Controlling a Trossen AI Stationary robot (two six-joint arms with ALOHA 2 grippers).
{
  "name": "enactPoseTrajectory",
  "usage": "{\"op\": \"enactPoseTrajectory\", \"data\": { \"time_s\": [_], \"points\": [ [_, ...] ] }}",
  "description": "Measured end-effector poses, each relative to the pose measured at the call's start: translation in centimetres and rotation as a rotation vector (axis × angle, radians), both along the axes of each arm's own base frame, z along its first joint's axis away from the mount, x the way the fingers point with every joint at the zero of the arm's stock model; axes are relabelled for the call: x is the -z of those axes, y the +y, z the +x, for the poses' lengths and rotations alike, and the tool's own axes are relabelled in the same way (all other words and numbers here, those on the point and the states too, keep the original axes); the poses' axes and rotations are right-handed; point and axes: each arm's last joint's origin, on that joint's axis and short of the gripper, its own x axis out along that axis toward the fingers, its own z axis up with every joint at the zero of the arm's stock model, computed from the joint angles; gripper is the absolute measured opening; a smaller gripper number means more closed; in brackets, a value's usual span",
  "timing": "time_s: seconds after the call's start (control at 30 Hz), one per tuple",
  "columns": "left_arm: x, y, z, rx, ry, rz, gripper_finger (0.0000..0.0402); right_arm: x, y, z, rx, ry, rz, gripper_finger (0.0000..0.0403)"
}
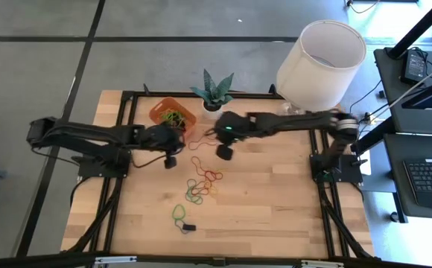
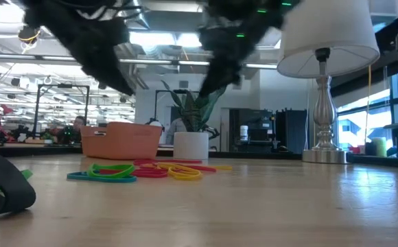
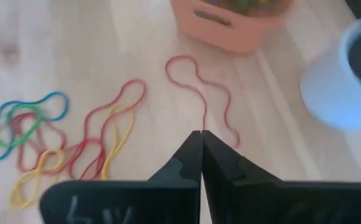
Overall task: Pick and place rubber bands into bin
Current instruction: Put the red rubber band into the orange bin
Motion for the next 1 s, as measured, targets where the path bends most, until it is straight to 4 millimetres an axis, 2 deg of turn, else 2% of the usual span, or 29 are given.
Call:
{"op": "enactPoseTrajectory", "data": {
  "time_s": [0.23, 0.33, 0.43, 0.57, 0.77, 1.0],
  "points": [
    [-0.3, 0.9, 5.6, -0.013, 0.088, 0.049, 0.0002, 1.7, 1.2, -8.2, 0.089, -0.151, 0.089, 0.0003],
    [-0.1, 2.0, 8.1, -0.043, 0.128, 0.025, 0.0009, 2.5, 1.5, -10.6, 0.122, -0.184, 0.123, 0.0003],
    [0.3, 3.2, 10.4, -0.058, 0.180, -0.014, 0.0031, 3.3, 1.8, -12.4, 0.144, -0.201, 0.145, 0.0007],
    [1.3, 4.7, 13.3, -0.073, 0.265, -0.062, 0.0077, 3.9, 2.2, -13.7, 0.145, -0.207, 0.157, 0.0007],
    [3.5, 6.6, 16.6, -0.093, 0.365, -0.104, 0.0135, 4.5, 2.8, -14.2, 0.122, -0.187, 0.161, 0.0004],
    [6.4, 7.6, 18.6, -0.092, 0.418, -0.140, 0.0158, 4.7, 3.3, -14.3, 0.084, -0.170, 0.141, 0.0011]
  ]
}}
